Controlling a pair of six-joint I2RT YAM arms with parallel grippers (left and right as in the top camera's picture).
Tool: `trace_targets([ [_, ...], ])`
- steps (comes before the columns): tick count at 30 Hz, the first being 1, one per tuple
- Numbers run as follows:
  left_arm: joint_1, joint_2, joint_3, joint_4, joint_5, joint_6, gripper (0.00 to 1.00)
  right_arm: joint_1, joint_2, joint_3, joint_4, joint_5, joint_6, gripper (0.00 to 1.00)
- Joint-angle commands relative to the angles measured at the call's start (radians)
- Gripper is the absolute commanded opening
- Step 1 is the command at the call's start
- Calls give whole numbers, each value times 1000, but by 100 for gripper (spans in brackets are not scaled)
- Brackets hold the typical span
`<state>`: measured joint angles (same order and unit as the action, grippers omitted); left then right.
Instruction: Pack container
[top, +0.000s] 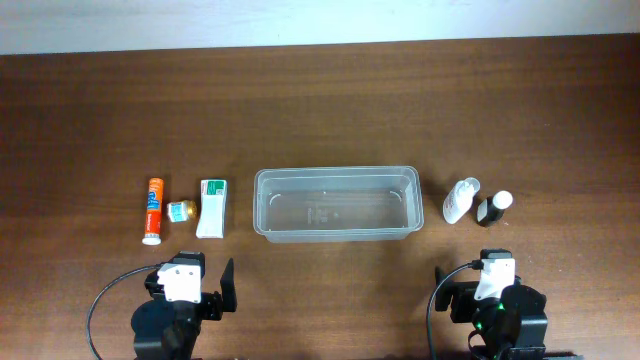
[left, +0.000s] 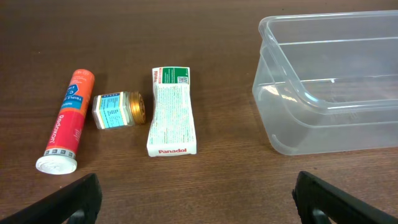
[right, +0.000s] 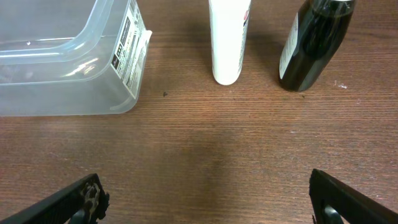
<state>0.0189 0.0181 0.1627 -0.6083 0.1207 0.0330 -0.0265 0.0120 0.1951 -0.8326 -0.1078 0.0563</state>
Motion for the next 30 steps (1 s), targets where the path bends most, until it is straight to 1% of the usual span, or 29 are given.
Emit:
trace_targets([
  [1,-4,-12,-6,5,11,5,99,-8,-8,-3,3,-9,3,99],
  [8,-4,-12,-6,5,11,5,99,-8,-8,-3,34,13,3,98],
  [11,-4,-12,-6,5,11,5,100,-8,-8,-3,80,-11,4,98],
  [14,-4,-12,-6,5,11,5,99,-8,-8,-3,137,-90,4,98],
  [16,-4,-12,-6,5,11,5,99,-8,-8,-3,184,-179,4,98],
  [20,-4,-12,-6,5,11,5,99,-8,-8,-3,219,-273,5,98],
  [21,-4,-12,-6,5,11,5,99,-8,-8,-2,237,-290,38,98],
  [23,-4,-12,-6,5,11,5,99,-8,-8,4,292,-308,163,98],
  [25,-4,-12,-6,5,11,5,99,-8,-4,32,324,-308,232,98],
  [27,-4,-12,-6,5,11,5,99,-8,8,83,340,-306,240,98],
  [30,-4,-12,-6,5,11,5,99,-8,69,202,338,-299,203,98],
])
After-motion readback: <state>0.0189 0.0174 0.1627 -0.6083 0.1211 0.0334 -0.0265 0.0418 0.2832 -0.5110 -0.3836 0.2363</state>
